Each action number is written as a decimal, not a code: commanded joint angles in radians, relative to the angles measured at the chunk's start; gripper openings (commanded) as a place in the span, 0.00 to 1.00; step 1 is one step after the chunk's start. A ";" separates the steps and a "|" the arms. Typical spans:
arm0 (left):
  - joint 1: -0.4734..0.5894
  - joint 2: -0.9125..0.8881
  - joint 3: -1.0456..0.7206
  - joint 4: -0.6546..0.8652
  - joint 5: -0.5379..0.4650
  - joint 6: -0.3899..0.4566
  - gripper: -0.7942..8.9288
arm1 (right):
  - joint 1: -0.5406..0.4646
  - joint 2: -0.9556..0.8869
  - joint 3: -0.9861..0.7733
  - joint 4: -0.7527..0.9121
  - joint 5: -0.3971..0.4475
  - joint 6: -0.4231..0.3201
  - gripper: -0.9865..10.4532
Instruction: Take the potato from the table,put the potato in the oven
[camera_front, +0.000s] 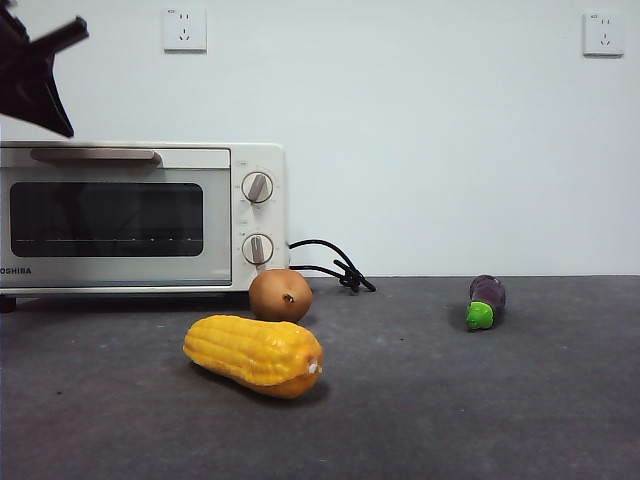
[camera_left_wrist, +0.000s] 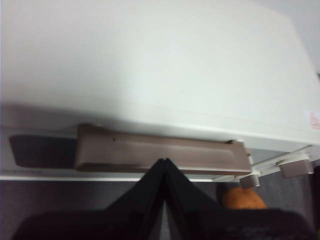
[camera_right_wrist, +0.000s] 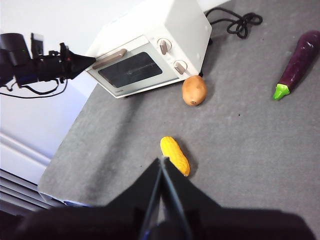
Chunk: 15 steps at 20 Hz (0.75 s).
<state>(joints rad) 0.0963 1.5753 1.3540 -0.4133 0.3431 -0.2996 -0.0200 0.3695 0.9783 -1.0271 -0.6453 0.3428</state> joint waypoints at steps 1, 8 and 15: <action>0.004 0.025 -0.002 0.019 0.005 -0.016 0.08 | -0.001 0.003 0.001 0.005 -0.003 -0.015 0.09; 0.004 0.041 -0.002 0.045 0.003 -0.018 0.08 | -0.001 0.011 0.001 0.009 -0.002 -0.019 0.09; 0.006 0.063 -0.002 0.053 -0.007 -0.018 0.08 | -0.001 0.026 0.001 0.009 -0.002 -0.022 0.09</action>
<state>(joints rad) 0.0982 1.6165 1.3540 -0.3561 0.3431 -0.3153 -0.0200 0.3935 0.9783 -1.0245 -0.6449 0.3317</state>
